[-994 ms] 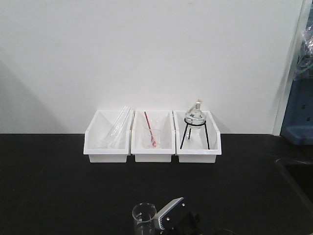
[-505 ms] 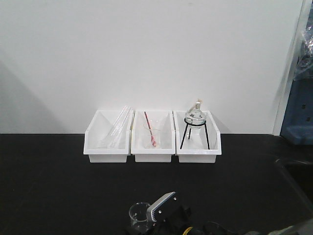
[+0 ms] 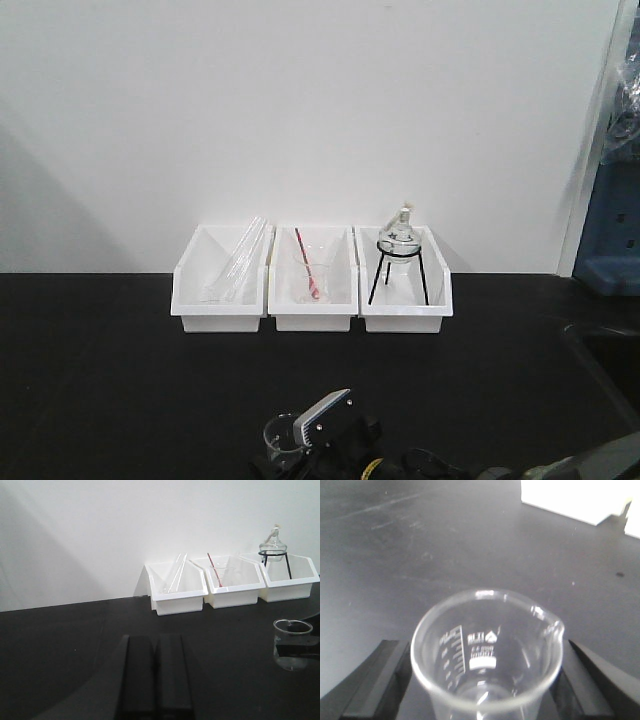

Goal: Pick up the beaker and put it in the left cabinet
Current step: 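Close the right gripper on the beaker and lift it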

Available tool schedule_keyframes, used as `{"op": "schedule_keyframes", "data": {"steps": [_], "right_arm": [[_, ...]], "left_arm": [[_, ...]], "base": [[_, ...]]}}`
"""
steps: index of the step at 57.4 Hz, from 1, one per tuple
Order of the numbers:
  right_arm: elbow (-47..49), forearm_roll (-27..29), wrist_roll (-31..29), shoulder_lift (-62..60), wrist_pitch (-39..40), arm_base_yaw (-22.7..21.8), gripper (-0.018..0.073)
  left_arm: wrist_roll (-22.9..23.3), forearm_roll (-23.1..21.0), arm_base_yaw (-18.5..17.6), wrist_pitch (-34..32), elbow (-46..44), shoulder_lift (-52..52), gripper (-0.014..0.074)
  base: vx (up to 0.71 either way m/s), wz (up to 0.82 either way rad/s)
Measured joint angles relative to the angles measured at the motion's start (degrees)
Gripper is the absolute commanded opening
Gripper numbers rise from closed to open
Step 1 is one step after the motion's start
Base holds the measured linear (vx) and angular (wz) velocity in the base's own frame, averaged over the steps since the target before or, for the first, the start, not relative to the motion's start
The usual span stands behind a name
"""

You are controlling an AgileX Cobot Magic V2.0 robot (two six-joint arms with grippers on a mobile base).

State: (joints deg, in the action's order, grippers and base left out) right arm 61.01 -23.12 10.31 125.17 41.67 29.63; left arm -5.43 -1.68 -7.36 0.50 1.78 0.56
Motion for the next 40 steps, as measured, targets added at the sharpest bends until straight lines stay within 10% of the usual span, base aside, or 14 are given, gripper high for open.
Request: {"op": "schedule_keyframes", "data": {"steps": [30, 40], "right_arm": [[0.6, -1.0, 4.2, -2.1, -5.5, 1.8, 0.0032], [0.2, -1.8, 4.5, -7.1, -11.3, 2.1, -0.0011]], "left_arm": [[0.0, 0.0, 0.0, 0.0, 0.0, 0.0, 0.0001], [0.0, 0.0, 0.0, 0.0, 0.0, 0.0, 0.0001]], "base": [[0.00, 0.00], [0.00, 0.00]]}}
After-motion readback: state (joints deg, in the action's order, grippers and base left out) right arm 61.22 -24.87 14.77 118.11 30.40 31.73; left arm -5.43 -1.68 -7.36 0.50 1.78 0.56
